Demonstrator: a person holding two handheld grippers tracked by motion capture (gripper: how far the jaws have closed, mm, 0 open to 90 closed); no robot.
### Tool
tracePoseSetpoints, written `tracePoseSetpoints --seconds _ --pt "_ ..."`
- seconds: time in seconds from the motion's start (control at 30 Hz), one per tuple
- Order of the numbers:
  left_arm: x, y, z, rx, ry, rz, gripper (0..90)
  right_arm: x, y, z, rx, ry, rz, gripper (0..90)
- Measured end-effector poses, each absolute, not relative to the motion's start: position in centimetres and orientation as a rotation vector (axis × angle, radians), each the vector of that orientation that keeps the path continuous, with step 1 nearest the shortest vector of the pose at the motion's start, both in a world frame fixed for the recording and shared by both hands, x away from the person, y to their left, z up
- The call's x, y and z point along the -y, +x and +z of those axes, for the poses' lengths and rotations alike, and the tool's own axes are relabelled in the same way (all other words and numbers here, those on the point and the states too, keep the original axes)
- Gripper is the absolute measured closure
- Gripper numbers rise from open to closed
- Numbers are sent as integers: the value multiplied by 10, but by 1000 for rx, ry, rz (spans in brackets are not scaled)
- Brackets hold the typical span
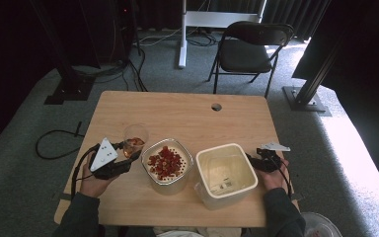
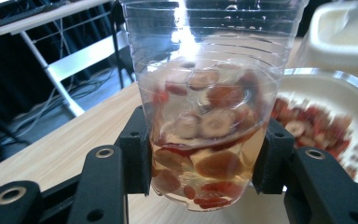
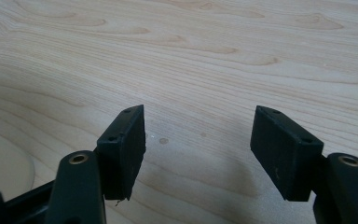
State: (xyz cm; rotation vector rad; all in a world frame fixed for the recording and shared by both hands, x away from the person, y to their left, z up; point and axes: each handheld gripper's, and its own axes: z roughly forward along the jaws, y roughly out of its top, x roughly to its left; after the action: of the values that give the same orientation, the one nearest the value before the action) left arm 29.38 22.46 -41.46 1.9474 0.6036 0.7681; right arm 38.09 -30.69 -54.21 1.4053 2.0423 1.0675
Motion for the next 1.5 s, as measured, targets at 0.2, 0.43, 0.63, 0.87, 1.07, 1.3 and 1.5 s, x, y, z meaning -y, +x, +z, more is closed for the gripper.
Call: tracePoseSetpoints --seconds 0.2,0.43,0.63,0.87,1.07,1.3,1.5 --pt "-219 294 -412 -550 2055 806 507 310 381 -546 -2039 1426 1062 355" --pt "-206 292 -410 -492 2167 941 507 312 381 -547 -2030 1438 1064 358" --pt "-193 291 -412 -445 2237 1127 507 312 380 -547 -2026 1439 1067 358" --pt "-179 287 -417 -344 2319 1282 507 313 380 -547 -2021 1440 1072 360" --pt "-170 284 -419 -263 2355 1416 506 313 379 -546 -2017 1445 1077 361" --pt "-163 281 -419 -186 2390 1487 505 313 379 -546 -2015 1444 1077 361" --pt "-160 282 -420 -157 2399 1507 504 313 379 -546 -2014 1445 1078 361"
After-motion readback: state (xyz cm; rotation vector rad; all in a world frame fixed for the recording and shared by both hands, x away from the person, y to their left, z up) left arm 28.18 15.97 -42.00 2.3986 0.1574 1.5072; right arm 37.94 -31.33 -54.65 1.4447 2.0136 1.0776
